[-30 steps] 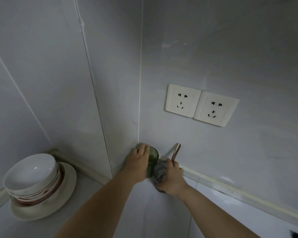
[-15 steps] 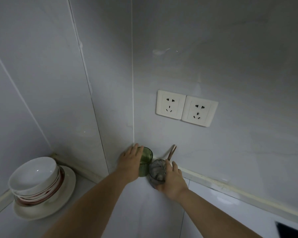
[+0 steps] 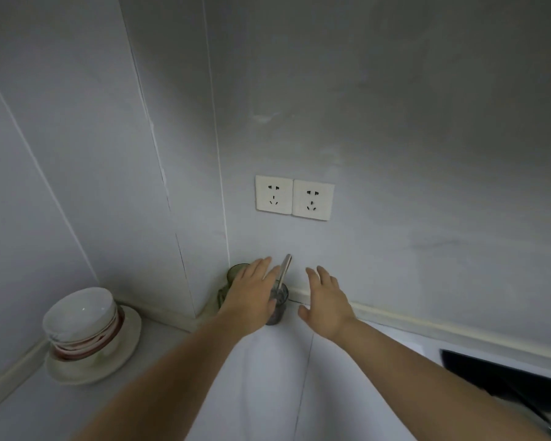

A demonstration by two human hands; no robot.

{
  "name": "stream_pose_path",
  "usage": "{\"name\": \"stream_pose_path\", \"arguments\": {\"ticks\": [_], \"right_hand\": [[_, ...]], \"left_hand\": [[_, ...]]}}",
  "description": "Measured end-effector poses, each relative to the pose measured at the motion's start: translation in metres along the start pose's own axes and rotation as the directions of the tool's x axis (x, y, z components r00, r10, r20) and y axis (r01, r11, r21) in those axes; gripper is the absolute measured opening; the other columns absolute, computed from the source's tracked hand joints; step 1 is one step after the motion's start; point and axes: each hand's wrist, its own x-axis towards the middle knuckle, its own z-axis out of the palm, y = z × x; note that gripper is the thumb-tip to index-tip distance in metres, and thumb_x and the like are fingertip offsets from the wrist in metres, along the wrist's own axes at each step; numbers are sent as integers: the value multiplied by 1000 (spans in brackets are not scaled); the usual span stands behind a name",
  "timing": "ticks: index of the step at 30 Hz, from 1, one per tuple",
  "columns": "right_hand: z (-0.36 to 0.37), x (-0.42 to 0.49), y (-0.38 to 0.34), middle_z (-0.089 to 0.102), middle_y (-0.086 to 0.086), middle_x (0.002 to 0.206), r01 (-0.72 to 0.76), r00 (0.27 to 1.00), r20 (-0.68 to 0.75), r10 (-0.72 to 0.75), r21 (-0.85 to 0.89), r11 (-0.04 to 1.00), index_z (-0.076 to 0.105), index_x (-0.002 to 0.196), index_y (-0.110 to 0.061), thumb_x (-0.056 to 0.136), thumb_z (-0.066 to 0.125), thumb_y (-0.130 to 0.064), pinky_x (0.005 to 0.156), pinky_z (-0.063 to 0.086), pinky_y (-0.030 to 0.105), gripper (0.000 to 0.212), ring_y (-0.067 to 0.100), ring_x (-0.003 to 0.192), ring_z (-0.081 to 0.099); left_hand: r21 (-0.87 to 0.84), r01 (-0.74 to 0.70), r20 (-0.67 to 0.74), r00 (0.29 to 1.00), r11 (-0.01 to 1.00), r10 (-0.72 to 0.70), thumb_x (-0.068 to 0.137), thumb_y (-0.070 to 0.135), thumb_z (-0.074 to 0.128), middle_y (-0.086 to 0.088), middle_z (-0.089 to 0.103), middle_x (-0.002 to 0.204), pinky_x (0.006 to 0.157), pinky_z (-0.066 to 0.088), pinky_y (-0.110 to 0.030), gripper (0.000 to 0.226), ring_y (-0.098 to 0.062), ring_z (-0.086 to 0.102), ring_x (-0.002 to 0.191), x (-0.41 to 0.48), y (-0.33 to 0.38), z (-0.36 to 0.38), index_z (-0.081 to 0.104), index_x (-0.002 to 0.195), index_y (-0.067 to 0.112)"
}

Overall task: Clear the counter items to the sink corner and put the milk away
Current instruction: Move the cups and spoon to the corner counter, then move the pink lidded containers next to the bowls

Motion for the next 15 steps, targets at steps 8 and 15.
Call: {"name": "stream_pose_path", "arguments": {"ticks": [8,15], "right_hand": [[-49,-78,53,3,10,157,3,987,-158,-32,-176,984,8,150,-14,91,49,-32,117,15,39,74,26,143,10],[-88,-185,125,12,9,157,-76,965,-259,38,-137,988,19,148,-14,92,48,-30,117,14,39,65,24,143,14]], "left_hand": [[-78,13,-64,998,997,-18,95,33,40,-3,4,158,118,10,-38,63,-21,5,146,-24,91,-10,12,150,19],[-71,-117,-64,992,991,112,97,34,38,-3,0,158,118,1,-38,63,-20,-1,146,-46,212,-29,7,150,18]]}}
